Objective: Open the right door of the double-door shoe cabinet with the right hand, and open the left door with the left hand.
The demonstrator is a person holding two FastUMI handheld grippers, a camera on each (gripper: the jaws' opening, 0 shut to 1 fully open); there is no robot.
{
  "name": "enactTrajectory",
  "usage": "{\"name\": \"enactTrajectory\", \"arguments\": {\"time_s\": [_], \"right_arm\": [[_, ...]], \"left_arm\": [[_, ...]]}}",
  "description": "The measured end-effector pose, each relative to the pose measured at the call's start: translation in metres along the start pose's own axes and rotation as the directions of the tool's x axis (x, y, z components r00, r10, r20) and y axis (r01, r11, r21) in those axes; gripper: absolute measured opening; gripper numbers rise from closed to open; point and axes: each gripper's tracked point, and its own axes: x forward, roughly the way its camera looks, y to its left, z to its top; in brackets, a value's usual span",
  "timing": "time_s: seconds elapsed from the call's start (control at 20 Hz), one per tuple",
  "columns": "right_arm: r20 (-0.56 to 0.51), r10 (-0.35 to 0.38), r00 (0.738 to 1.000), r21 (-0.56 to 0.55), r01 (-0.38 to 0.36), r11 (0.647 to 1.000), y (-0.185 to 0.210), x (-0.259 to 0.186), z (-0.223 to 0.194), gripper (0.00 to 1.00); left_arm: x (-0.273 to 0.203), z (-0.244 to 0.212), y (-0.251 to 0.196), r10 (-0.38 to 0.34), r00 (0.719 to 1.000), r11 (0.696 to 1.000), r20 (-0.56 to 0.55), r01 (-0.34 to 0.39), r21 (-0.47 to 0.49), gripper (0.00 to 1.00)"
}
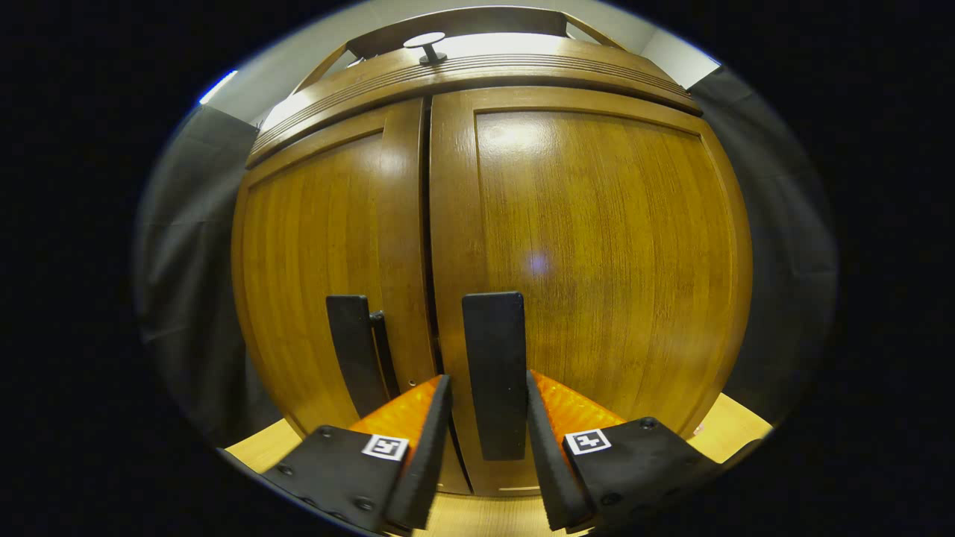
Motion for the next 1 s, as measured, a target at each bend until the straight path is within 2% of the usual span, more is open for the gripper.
{"name": "enactTrajectory", "arguments": {"time_s": [0.05,0.1,0.15,0.2,0.25,0.3,0.35,0.4,0.45,0.5,0.55,0.6,0.65,0.75,0.8,0.85,0.9,1.0], "right_arm": [[0.001,-0.017,1.000,-0.005,0.017,1.000,-0.004,0.002,0.001,0.48],[-0.006,-0.022,1.000,0.003,0.022,1.000,-0.005,0.004,0.000,0.49],[-0.020,-0.019,1.000,0.013,0.019,1.000,-0.005,0.002,-0.004,0.39],[-0.037,-0.013,0.999,0.014,0.014,1.000,-0.006,0.000,-0.006,0.36],[-0.038,-0.017,0.999,0.013,0.017,1.000,-0.006,-0.001,-0.006,0.42],[-0.042,-0.021,0.999,0.011,0.021,1.000,-0.007,-0.006,-0.006,0.45],[-0.045,-0.018,0.999,0.006,0.019,1.000,-0.007,-0.011,-0.006,0.39],[-0.047,-0.016,0.999,-0.005,0.015,1.000,-0.008,-0.014,-0.007,0.33],[-0.043,-0.006,0.999,0.002,0.007,1.000,-0.009,-0.022,-0.008,0.33],[-0.040,0.005,0.999,0.002,-0.005,1.000,-0.010,-0.026,-0.007,0.27],[-0.042,0.018,0.999,0.003,-0.018,1.000,-0.010,-0.032,-0.007,0.27],[-0.044,0.027,0.999,0.008,-0.026,1.000,-0.011,-0.040,-0.007,0.26],[-0.046,0.036,0.998,0.010,-0.035,0.999,-0.013,-0.047,-0.009,0.26],[-0.049,0.052,0.997,0.013,-0.051,0.999,-0.017,-0.061,-0.011,0.26],[-0.050,0.059,0.997,0.012,-0.058,0.998,-0.019,-0.069,-0.012,0.30],[-0.051,0.065,0.997,0.008,-0.065,0.998,-0.022,-0.077,-0.013,0.26],[-0.046,0.068,0.997,0.008,-0.068,0.998,-0.025,-0.084,-0.014,0.30],[-0.039,0.076,0.996,0.005,-0.076,0.997,-0.031,-0.098,-0.015,0.26]], "left_arm": [[-0.001,0.001,0.000,0.000,1.000,1.000,0.001,0.000,0.001,0.97],[-0.001,0.001,-0.001,-0.001,1.000,1.000,0.001,0.001,0.002,0.97],[-0.002,0.002,-0.002,-0.004,1.000,1.000,0.002,0.004,0.002,0.97],[-0.003,0.004,-0.003,-0.005,1.000,1.000,0.005,0.005,-0.001,0.94],[-0.004,0.004,-0.003,-0.002,1.000,1.000,0.008,0.002,-0.005,0.92],[-0.005,0.004,-0.002,0.000,1.000,1.000,0.008,0.000,-0.007,0.97],[-0.006,0.003,-0.002,0.003,1.000,1.000,0.007,-0.003,-0.010,0.94],[-0.007,0.002,-0.002,0.005,1.000,1.000,0.003,-0.005,-0.013,0.97],[-0.008,0.000,-0.002,0.006,1.000,1.000,-0.003,-0.006,-0.017,0.97],[-0.008,-0.002,-0.002,0.007,1.000,1.000,-0.010,-0.007,-0.021,0.97],[-0.009,-0.004,-0.001,0.010,1.000,1.000,-0.018,-0.011,-0.025,0.94],[-0.009,-0.006,0.000,0.014,1.000,0.999,-0.025,-0.015,-0.029,0.98],[-0.009,-0.008,0.001,0.019,0.999,0.999,-0.030,-0.020,-0.032,0.95],[-0.012,-0.009,0.003,0.027,0.999,0.999,-0.035,-0.029,-0.038,0.95],[-0.015,-0.010,0.003,0.031,0.999,0.999,-0.037,-0.033,-0.040,0.92],[-0.017,-0.010,0.001,0.029,0.999,0.999,-0.037,-0.031,-0.043,0.95],[-0.019,-0.010,-0.001,0.027,0.999,0.999,-0.036,-0.028,-0.043,0.95],[-0.023,-0.008,-0.005,0.024,0.999,0.999,-0.035,-0.026,-0.043,0.95]]}}
